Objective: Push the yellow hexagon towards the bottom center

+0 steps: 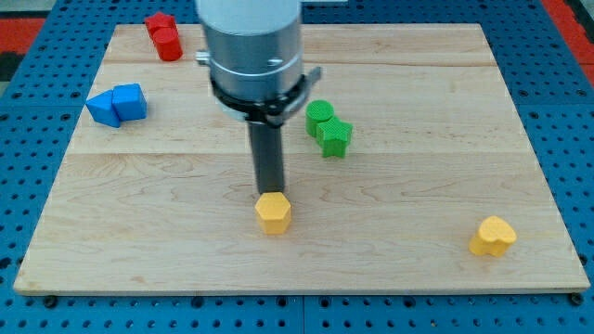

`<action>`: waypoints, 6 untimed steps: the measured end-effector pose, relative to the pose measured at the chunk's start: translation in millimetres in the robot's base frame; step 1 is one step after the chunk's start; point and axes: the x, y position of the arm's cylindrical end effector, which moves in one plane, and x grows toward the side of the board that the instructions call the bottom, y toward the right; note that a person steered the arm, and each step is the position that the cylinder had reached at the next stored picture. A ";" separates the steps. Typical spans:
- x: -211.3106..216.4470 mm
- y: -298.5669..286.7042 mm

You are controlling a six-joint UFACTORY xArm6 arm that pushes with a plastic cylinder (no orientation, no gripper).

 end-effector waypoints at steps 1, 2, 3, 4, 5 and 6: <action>13.0 -28.9; 19.4 -91.1; 54.0 -88.9; 44.4 -52.6; 29.5 -19.1; 13.0 7.3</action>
